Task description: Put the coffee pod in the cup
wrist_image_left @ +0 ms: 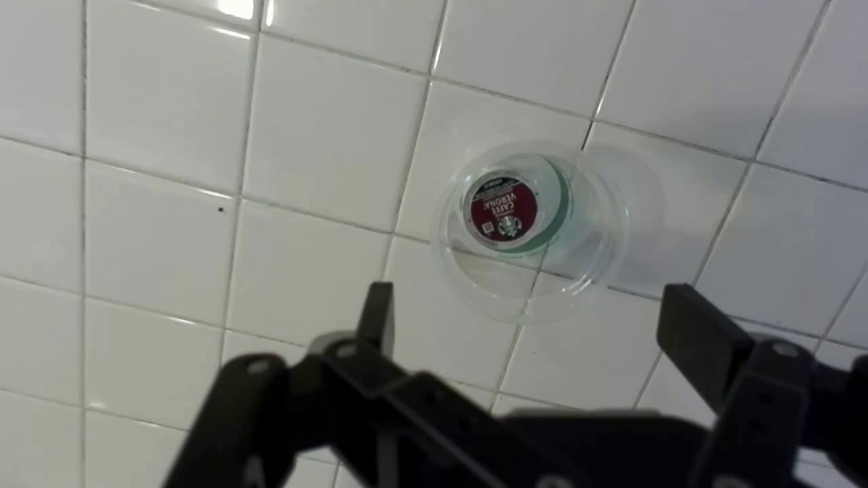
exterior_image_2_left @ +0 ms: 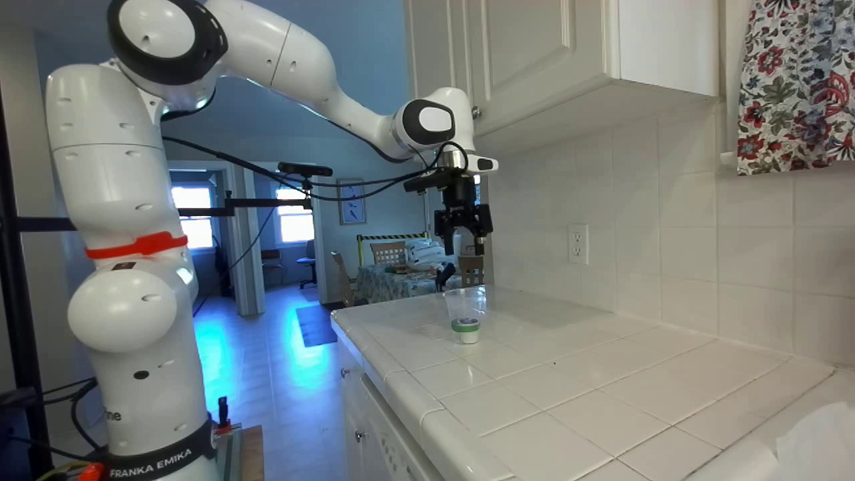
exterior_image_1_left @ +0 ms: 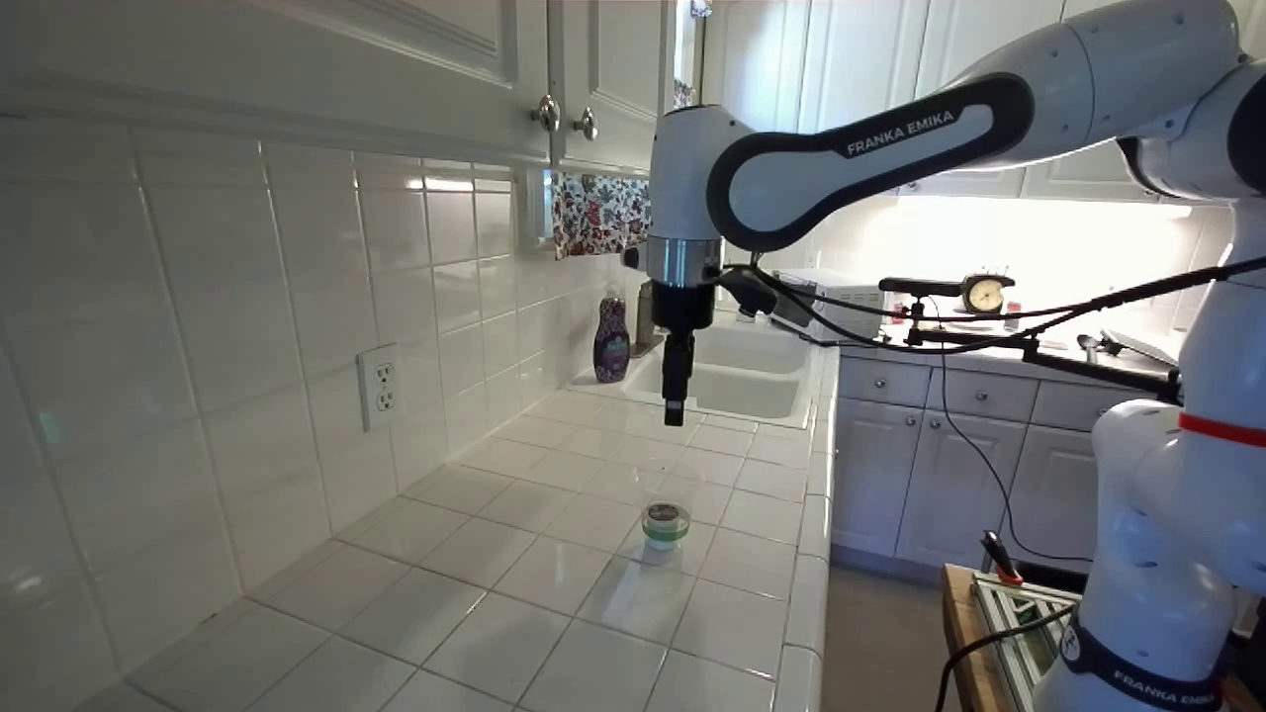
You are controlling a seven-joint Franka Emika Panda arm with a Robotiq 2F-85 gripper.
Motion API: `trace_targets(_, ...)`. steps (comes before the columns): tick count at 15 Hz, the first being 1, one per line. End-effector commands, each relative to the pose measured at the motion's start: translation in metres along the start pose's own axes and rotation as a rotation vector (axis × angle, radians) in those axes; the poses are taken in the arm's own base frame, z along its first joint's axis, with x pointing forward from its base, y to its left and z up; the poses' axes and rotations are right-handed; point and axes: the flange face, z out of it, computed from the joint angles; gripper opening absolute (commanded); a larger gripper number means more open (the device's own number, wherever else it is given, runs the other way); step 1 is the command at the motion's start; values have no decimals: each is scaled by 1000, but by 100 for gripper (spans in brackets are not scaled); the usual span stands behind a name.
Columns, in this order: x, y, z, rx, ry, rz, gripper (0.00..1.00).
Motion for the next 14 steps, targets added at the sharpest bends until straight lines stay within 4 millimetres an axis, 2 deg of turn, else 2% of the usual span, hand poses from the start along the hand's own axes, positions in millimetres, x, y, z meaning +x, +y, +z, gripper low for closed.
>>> trace_targets(1,-23,8,-17,90,75,42,100)
trace_targets(5,-38,7,-22,170,90,90,100)
trace_targets(12,-61,3,-22,139,82,113,100)
trace_targets(13,-48,4,-24,144,71,106,100)
trace_targets(14,-51,3,-23,144,70,106,100)
